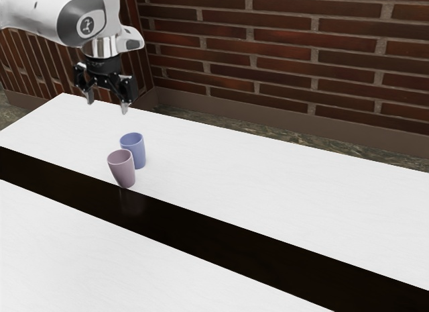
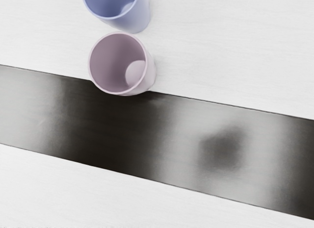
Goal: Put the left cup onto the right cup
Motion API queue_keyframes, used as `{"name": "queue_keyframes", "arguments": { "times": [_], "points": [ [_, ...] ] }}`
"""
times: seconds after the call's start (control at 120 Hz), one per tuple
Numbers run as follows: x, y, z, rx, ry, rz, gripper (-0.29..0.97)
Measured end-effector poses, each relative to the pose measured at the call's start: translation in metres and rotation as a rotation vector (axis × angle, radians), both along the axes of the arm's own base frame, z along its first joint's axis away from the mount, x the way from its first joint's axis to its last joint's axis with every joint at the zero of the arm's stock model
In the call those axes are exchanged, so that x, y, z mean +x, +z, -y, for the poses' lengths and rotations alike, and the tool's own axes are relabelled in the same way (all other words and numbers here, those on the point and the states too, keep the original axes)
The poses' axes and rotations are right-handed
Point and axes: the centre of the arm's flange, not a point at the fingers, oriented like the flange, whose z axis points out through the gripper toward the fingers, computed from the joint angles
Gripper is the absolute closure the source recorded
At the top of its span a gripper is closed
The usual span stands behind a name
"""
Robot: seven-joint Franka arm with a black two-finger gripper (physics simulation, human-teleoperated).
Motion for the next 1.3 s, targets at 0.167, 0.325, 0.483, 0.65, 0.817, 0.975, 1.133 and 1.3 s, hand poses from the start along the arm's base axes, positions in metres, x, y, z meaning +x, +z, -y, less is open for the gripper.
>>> {"name": "queue_keyframes", "arguments": {
  "times": [0.167, 0.325, 0.483, 0.65, 0.817, 0.975, 1.133, 1.3],
  "points": [
    [0.020, -0.038, -0.009, 0.006, 0.012, -0.030, 0.00],
    [0.037, -0.068, -0.022, -0.015, 0.034, -0.018, 0.00],
    [0.052, -0.086, -0.022, -0.049, 0.042, 0.013, 0.00],
    [0.068, -0.109, -0.035, -0.069, 0.069, 0.044, 0.00],
    [0.083, -0.122, -0.047, -0.066, 0.082, 0.075, 0.00],
    [0.097, -0.134, -0.053, -0.072, 0.094, 0.102, 0.00],
    [0.107, -0.148, -0.067, -0.094, 0.128, 0.118, 0.00],
    [0.111, -0.167, -0.085, -0.119, 0.170, 0.128, 0.00]
  ]
}}
